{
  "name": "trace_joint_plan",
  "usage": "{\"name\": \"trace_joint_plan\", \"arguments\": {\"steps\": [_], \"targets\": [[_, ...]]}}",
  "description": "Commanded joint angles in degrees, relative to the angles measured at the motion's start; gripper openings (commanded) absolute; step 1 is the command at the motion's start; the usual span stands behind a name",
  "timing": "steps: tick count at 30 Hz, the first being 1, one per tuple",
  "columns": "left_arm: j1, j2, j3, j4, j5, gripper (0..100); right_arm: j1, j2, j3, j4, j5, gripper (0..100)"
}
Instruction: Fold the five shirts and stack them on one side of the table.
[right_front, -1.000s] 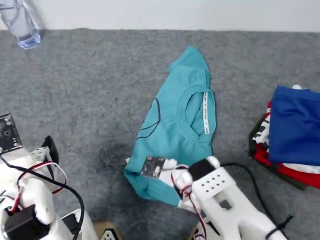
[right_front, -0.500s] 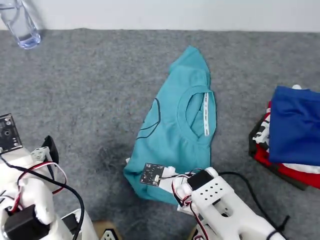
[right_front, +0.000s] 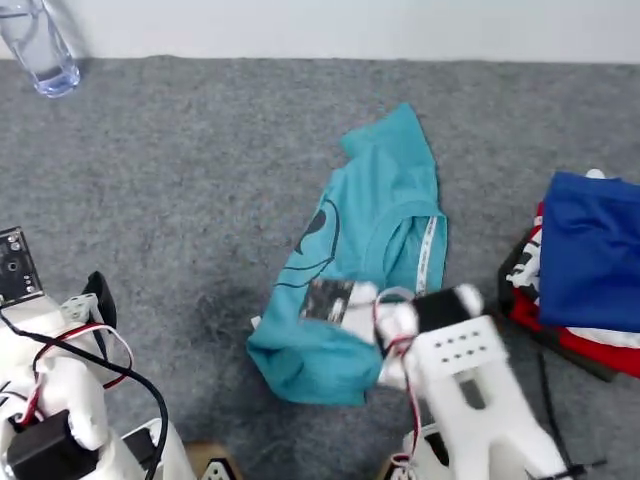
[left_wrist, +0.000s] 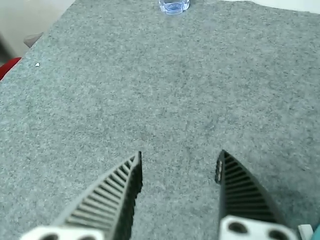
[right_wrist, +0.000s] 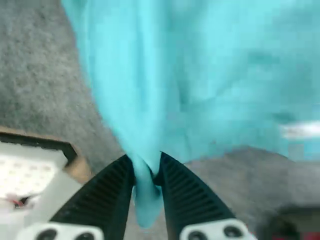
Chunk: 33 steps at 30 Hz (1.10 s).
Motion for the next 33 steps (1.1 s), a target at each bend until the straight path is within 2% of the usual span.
{"name": "trace_joint_plan", "arguments": {"steps": [1,9,14,21,26,30,33], "targets": [[0.00,-0.09,-0.22,-0.88,0.18,23,4.26,-0.84,-16.62,6.11,3.43,0.9],[0.44,-0.09,-0.22,-0.88,0.09,23,3.30,-0.04,-43.60,6.90,4.57,0.9],[5.63,-0.09,-0.13,-0.09,-2.90,23,1.89,-0.04,-54.24,-1.10,4.13,0.9],[16.35,-0.09,0.48,0.70,-3.34,23,1.89,-0.04,-55.56,-22.73,3.08,0.9],[30.07,0.26,4.35,0.44,-7.65,23,2.42,0.04,-55.47,-34.33,0.97,0.9],[41.85,0.35,6.81,-0.53,-7.47,23,3.74,2.24,-55.74,-39.16,-0.35,0.9],[44.57,0.09,7.43,-2.02,-4.75,23,3.82,3.91,-57.14,-40.66,-2.37,0.9]]}}
